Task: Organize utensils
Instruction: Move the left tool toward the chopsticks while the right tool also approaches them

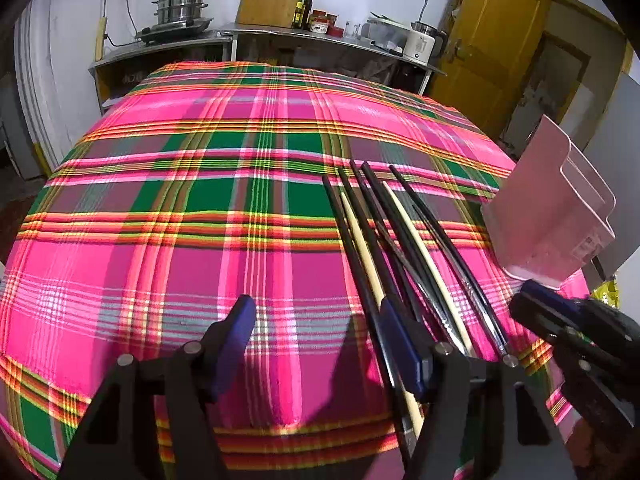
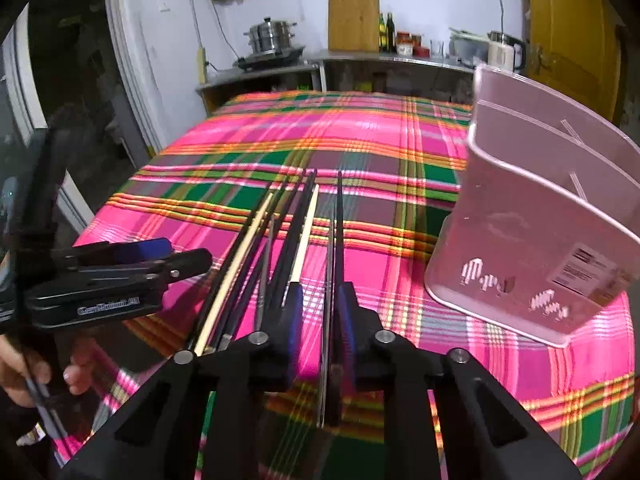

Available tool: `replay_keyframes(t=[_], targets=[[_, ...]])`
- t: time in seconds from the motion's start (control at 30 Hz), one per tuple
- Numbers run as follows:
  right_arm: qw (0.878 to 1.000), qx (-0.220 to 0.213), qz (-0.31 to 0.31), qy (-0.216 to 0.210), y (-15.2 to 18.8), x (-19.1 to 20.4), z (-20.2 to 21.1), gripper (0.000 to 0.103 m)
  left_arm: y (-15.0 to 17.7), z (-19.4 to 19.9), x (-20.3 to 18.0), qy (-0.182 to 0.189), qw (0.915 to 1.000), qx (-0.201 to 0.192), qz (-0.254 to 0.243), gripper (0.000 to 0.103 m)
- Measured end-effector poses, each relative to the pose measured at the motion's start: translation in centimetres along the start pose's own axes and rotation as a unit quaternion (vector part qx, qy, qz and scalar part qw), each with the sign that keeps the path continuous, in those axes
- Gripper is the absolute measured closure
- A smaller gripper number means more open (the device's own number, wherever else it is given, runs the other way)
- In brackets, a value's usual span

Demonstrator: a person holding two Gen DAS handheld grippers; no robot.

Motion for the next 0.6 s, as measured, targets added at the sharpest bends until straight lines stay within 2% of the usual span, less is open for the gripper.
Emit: replay_keyframes(t=[0.1,0.6], targets=[[1.0,0.015,0.0,-0.008,-0.4,0.0,-1.1,0.09,-0.5,-0.6,0.2,0.002,1.0,0.005,0.003,0.04],[0.999,0.038,-0.018,0.022,-2.0,-1.5,-4.4,0.09,-2.3,-2.6,0.4,-0.011,0.9998,0.01,-0.016,0.042]])
Point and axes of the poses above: each gripper's, at about its wrist camera, not at the fingertips, and z roughly against the way its jaws point, x to its left, y to its underside, the point moved 5 cm from there along -z, roughly the way its jaws point, and after that the axes turned 12 degrees about -z, right-handed, at the moved point
